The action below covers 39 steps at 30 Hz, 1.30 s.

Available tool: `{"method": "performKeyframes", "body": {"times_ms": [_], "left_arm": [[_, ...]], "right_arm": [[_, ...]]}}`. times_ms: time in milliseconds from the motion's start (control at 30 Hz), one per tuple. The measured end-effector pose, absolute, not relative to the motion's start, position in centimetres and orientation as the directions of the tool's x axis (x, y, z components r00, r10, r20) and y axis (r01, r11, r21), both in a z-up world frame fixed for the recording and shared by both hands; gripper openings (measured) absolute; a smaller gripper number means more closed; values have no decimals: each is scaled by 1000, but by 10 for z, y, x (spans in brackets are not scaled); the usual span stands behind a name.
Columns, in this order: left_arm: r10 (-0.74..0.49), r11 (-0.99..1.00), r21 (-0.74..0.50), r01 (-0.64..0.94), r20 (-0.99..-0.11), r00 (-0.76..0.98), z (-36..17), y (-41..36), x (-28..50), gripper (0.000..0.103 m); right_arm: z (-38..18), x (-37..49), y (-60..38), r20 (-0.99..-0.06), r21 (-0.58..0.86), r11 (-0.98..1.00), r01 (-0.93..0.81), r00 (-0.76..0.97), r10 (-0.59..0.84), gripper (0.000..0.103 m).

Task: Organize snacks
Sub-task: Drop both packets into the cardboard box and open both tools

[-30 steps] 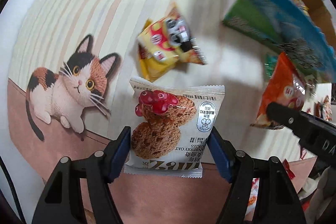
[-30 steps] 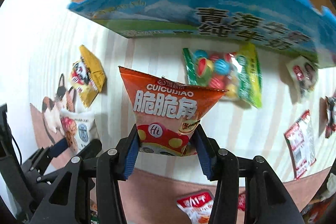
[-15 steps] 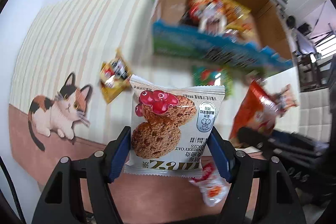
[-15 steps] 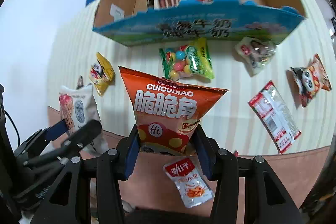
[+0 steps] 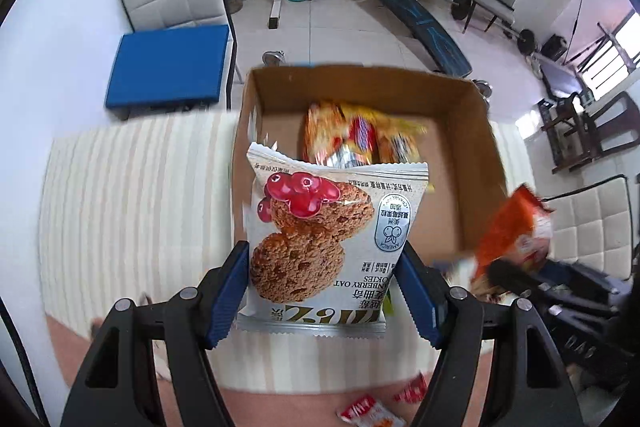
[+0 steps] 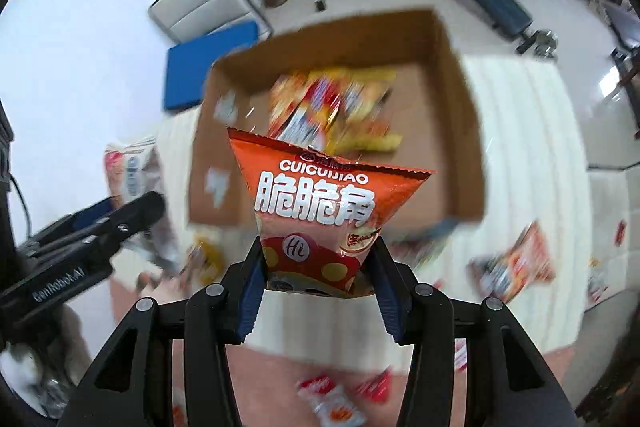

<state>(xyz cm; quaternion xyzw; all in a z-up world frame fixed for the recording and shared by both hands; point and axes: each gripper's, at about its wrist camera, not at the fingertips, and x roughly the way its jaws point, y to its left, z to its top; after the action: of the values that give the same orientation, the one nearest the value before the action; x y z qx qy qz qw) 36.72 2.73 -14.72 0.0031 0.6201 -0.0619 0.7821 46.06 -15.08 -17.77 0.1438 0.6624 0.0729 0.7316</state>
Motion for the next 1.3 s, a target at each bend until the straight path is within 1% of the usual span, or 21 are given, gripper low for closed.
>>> {"method": "performKeyframes", "body": {"times_ms": [100,200,333,567,767,867,900,933,967,1000,1200,1300], "left_arm": [[-65,994,-47,101,-980,190,-163,28,411,70],[-73,994,-61,90,-989,132,-184,26,448,70],[-52,996,-47,72,-996,69,-216,28,484,70],[-19,998,-19,62,-1000,0,-256,30,518,70],[-12,998,-15,66,-999,-49,-275,27,529,70],[-18,999,-20,48,-999,-32,-277,30,532,70],[-22,999,-23,39,-999,-24,-277,32,533,73],[-29,999,-30,29,-999,-20,-277,34,534,78],[-35,999,-36,23,-999,-17,-277,35,535,88],[-36,999,-37,19,-999,-9,-276,36,535,91],[-56,998,-54,31,-998,34,-266,35,534,91],[-68,997,-64,46,-994,84,-255,33,529,91]], "right_arm": [[-192,507,-165,-962,263,958,111,100,253,52],[-213,544,-174,-974,224,965,135,70,217,52],[-240,583,-181,-985,171,973,156,25,170,52],[-271,612,-179,-994,103,986,133,-9,105,52],[-285,625,-176,-996,78,991,112,-24,81,52],[-292,629,-171,-997,70,993,98,-36,73,53],[-293,630,-170,-998,50,995,88,-40,54,57],[-294,630,-168,-999,30,997,76,-42,33,64],[-293,631,-167,-999,24,997,70,-36,26,84],[-292,631,-166,-999,23,997,68,-27,25,92],[-287,630,-162,-999,42,997,69,-23,44,92],[-282,625,-155,-998,66,996,60,-17,68,92]]}}
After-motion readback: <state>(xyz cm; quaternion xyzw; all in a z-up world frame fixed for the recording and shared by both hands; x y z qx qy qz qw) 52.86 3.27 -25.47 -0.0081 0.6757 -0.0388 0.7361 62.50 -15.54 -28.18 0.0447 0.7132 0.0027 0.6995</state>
